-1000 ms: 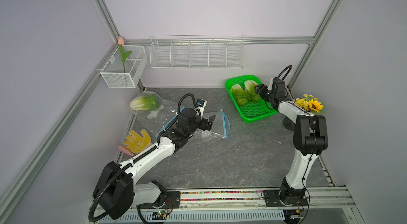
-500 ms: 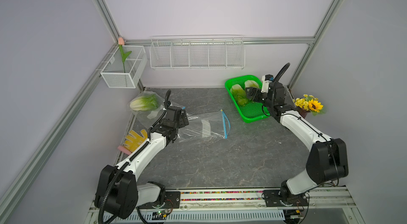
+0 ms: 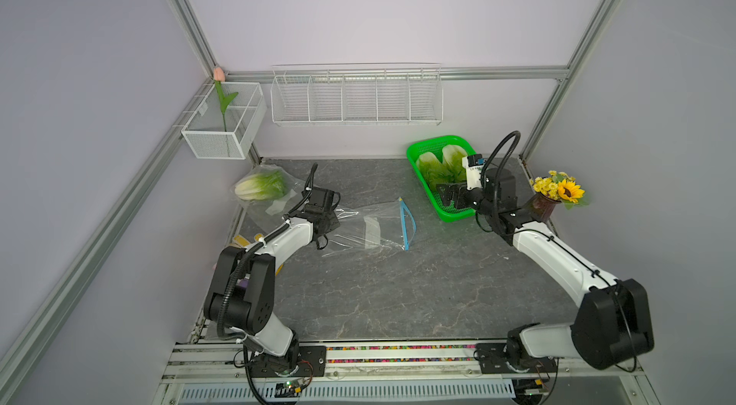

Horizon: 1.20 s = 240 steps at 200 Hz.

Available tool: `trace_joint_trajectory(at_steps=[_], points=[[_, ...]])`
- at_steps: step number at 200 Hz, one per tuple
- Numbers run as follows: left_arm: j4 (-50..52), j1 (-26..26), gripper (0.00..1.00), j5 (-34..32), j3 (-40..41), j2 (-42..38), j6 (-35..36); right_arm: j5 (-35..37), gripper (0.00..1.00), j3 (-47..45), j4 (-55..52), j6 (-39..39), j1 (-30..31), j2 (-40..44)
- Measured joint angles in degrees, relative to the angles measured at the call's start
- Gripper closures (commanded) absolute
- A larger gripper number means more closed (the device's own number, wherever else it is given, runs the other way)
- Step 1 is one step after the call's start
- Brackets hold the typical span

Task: Open the zip-top bag and take out the chinese cabbages
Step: Move the zipper food storage bag to the center of the board.

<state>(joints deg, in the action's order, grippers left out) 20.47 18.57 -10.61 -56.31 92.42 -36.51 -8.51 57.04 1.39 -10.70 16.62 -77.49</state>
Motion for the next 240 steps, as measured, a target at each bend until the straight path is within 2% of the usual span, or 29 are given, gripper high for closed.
trace_joint_trajectory(at_steps=[34,69,91,127,155,177,192,213,236,240], points=[[-0.7,-0.5,1.0,1.5,-2.1,2.6,-3.8,-0.1,0.02,-0.8,-0.6,1.0,0.0,3.9],[-2.8,-1.4,1.0,1.6,-8.8,8.1,-9.7,-0.2,0.02,-1.6,-0.9,1.1,0.0,4.7],[-4.1,-1.8,1.0,1.7,-15.4,13.4,-12.4,-0.4,0.02,-2.0,-1.6,1.1,0.0,4.7],[-3.9,-2.5,1.0,2.7,-31.5,23.9,-13.6,-0.5,0.03,-2.0,-2.9,1.1,-0.1,5.2],[-3.8,-2.8,1.0,3.2,-40.0,28.0,-13.6,-0.4,0.03,-2.5,-3.3,1.1,-0.4,6.3],[-3.9,-3.3,0.64,3.9,-43.5,28.9,-13.3,-0.5,0.03,-2.8,-3.3,0.9,-0.4,6.8],[-4.1,-3.8,0.44,5.0,-44.1,28.9,-12.3,-0.7,0.03,-3.2,-3.3,0.8,-0.4,6.9],[-5.9,-4.5,0.21,6.2,-41.3,27.9,-10.3,-1.2,0.04,-3.8,-3.2,0.4,-0.5,6.9],[-7.3,-4.7,0.01,6.0,-32.2,23.2,-8.9,-2.7,0.07,-4.2,-3.1,0.0,-0.5,6.9],[-7.4,-4.7,0.0,6.2,-30.5,22.1,-7.9,-3.3,0.07,-4.2,-3.0,0.0,-0.5,6.9]])
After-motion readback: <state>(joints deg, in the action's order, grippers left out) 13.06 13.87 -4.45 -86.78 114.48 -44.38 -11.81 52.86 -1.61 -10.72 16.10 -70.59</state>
